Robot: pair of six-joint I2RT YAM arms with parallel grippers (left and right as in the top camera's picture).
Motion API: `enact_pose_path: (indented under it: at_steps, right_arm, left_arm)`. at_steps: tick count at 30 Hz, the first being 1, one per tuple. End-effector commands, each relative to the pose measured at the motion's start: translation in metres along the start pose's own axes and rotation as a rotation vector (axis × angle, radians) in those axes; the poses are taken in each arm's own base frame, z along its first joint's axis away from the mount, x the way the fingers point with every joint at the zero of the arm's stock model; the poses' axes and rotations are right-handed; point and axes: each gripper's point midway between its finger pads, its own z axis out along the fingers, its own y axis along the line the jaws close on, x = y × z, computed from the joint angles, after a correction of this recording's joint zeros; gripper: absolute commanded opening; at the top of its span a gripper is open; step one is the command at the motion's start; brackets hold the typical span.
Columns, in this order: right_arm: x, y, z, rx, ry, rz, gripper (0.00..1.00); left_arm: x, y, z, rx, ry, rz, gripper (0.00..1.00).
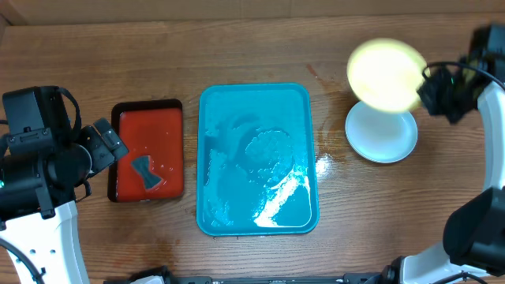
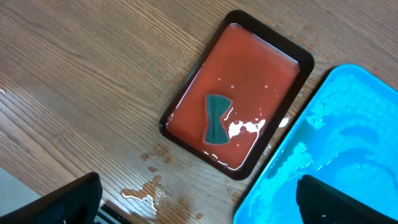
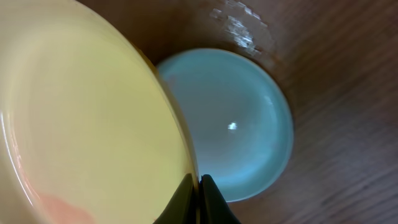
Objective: Clean dirty plates on tray and stack at the side
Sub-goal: 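Place the yellow plate onto the plate stack right of the tray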
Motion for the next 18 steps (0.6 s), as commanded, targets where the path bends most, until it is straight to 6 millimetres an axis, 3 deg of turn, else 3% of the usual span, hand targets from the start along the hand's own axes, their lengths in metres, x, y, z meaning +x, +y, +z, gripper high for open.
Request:
enact_pose_path:
  at_steps: [1, 7, 9, 10, 12, 15, 18]
  right_arm:
    - [0.008, -0.022, 0.022, 0.005, 0.037, 0.035, 0.04]
    - [0.015, -0.054, 0.057, 0.082, 0.016, 0.097, 0.04]
    - [0.019, -0.056, 0.061, 0.089, 0.026, 0.095, 0.13]
    - [0.020, -0.056, 0.061, 0.091, 0.030, 0.095, 0.25]
    - [0.025, -0.055, 0.054, 0.090, 0.043, 0.097, 0.37]
    - [0.028, -0.044, 0.032, 0.059, 0.032, 0.081, 0.41]
    - [0.044, -0.001, -0.005, -0.124, 0.040, -0.098, 0.42]
  left_arm:
    - [-0.005, 0.002, -0.007, -0.003, -0.030, 0.001, 1.00]
    - [-0.005, 0.002, -0.007, -0.003, -0.030, 0.002, 1.00]
    - [-0.005, 0.002, -0.007, -0.003, -0.030, 0.002, 1.00]
    - [-0.005, 0.002, -0.007, -0.003, -0.030, 0.001, 1.00]
    - [-0.005, 0.002, -0.007, -0.003, -0.030, 0.001, 1.00]
    - [-0.005, 0.002, -0.007, -0.003, -0.030, 0.002, 1.00]
    - [-0.005, 0.002, -0.007, -0.003, -0.030, 0.002, 1.00]
